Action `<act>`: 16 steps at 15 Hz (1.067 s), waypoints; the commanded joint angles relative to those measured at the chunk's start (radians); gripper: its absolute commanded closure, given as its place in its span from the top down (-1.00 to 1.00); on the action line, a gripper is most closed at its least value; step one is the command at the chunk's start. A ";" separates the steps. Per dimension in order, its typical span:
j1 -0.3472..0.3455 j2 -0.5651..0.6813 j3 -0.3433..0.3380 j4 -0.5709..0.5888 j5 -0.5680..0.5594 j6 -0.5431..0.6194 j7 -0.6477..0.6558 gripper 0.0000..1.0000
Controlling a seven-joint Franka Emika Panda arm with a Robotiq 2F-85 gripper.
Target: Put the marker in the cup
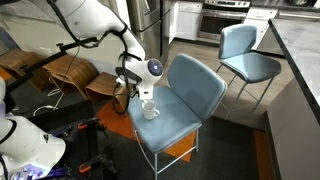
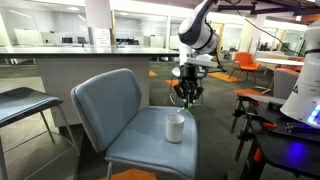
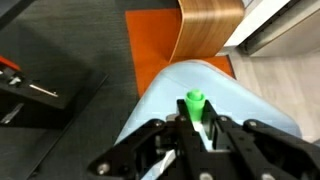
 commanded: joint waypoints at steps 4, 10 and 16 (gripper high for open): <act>-0.038 0.108 -0.010 0.068 0.162 -0.026 -0.152 -0.90; -0.026 0.204 -0.021 0.129 0.251 -0.008 -0.195 -0.90; -0.008 0.217 -0.027 0.128 0.314 0.035 -0.222 0.18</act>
